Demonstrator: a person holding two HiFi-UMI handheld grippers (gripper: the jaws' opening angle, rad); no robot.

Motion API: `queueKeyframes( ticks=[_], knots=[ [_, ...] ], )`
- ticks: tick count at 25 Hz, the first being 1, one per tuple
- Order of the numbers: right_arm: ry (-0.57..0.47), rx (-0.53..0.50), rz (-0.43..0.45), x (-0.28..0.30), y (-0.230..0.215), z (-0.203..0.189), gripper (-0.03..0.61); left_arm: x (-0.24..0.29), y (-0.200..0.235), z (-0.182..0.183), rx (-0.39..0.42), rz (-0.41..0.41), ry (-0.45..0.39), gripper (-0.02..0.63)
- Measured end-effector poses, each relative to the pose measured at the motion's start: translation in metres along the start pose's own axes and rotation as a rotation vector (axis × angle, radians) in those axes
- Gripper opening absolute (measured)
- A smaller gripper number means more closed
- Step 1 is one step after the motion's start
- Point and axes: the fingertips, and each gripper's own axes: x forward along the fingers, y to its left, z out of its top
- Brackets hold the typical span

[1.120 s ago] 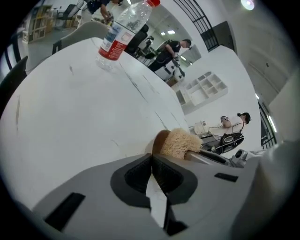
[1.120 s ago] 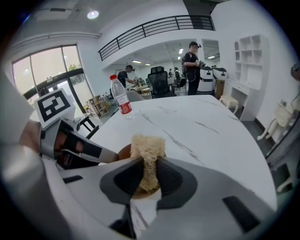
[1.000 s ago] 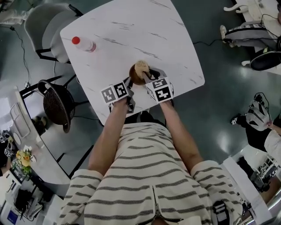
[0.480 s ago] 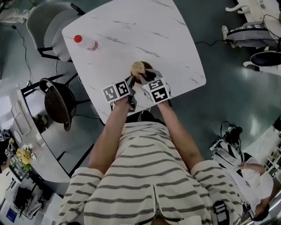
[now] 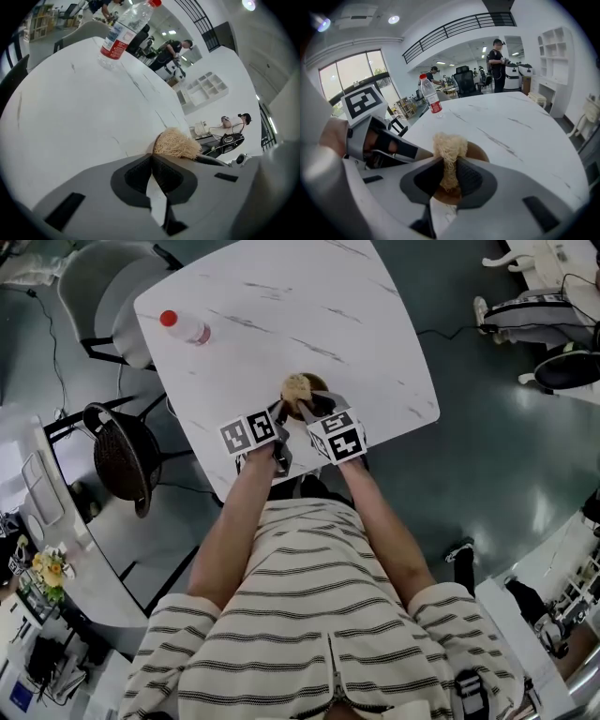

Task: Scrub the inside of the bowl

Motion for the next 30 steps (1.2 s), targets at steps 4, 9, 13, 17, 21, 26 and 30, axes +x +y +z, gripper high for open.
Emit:
queueKeyframes(
  ticks=[4, 9, 13, 17, 21, 26, 30],
  knots=[
    [0.009, -0.012, -0.002, -0.004, 0.001, -0.005, 0.088, -0.001, 0.000, -0.001, -0.004, -0.003, 0.002, 0.008],
    [0.018, -0.033, 0.000, -0.010, 0.004, -0.012, 0.089, -0.002, 0.001, -0.003, -0.004, 0.002, 0.000, 0.008],
    [0.026, -0.073, 0.000, -0.016, 0.001, -0.015, 0.088, -0.003, 0.001, -0.004, -0.007, 0.002, -0.003, 0.008],
    [0.033, -0.110, -0.017, -0.018, -0.006, -0.018, 0.088, -0.004, 0.002, -0.004, -0.011, 0.000, -0.005, 0.008],
    [0.034, -0.096, -0.027, -0.020, -0.014, -0.019, 0.087, -0.003, 0.000, -0.005, 0.000, 0.003, -0.003, 0.009],
    [0.029, -0.098, -0.038, -0.020, -0.021, -0.014, 0.087, -0.004, 0.001, -0.006, -0.005, 0.010, -0.007, 0.009],
    [0.018, -0.099, -0.057, -0.018, -0.028, -0.010, 0.087, -0.003, 0.001, -0.006, -0.009, 0.007, -0.005, 0.009]
  ],
)
